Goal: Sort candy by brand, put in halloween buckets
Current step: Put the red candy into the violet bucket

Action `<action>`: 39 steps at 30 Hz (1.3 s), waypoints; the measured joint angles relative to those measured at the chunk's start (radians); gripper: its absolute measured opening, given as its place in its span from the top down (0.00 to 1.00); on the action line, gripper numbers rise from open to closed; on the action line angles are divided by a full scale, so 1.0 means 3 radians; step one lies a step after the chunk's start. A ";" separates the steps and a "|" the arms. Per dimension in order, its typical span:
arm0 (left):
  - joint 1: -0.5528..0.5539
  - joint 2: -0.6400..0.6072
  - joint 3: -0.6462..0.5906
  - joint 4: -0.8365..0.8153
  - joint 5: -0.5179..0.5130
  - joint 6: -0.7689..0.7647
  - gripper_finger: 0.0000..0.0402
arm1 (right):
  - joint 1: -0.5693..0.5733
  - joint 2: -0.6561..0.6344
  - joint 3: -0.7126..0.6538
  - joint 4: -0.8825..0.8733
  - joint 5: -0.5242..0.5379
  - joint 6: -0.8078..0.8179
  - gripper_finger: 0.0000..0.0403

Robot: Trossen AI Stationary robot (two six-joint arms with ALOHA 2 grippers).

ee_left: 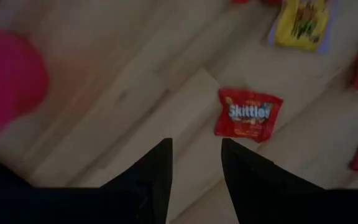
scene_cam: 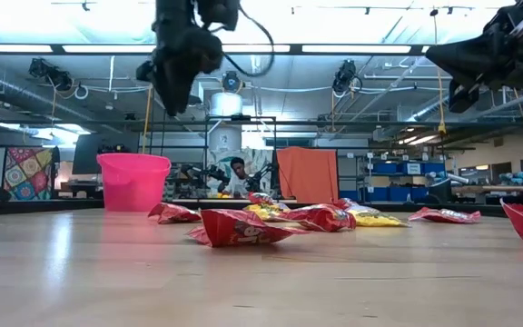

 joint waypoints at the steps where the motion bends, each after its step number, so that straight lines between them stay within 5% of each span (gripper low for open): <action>1: -0.0057 0.0082 0.0000 0.0004 0.0000 -0.0034 0.64 | 0.0000 -0.0001 0.0000 0.0000 -0.0026 0.0003 0.94; 14: -0.0509 0.1079 -0.0001 0.0080 0.0024 0.0087 0.56 | 0.0000 0.0000 0.0000 0.0004 -0.0287 0.0093 0.94; 25: -0.0519 0.1221 -0.0001 0.0550 0.0013 0.0063 0.41 | 0.0000 -0.0001 0.0000 0.0006 -0.0327 0.0122 0.94; 39: -0.0519 0.1228 -0.0396 0.0698 0.0124 0.0065 0.40 | 0.0000 -0.0001 0.0000 0.0006 -0.0374 0.0124 0.94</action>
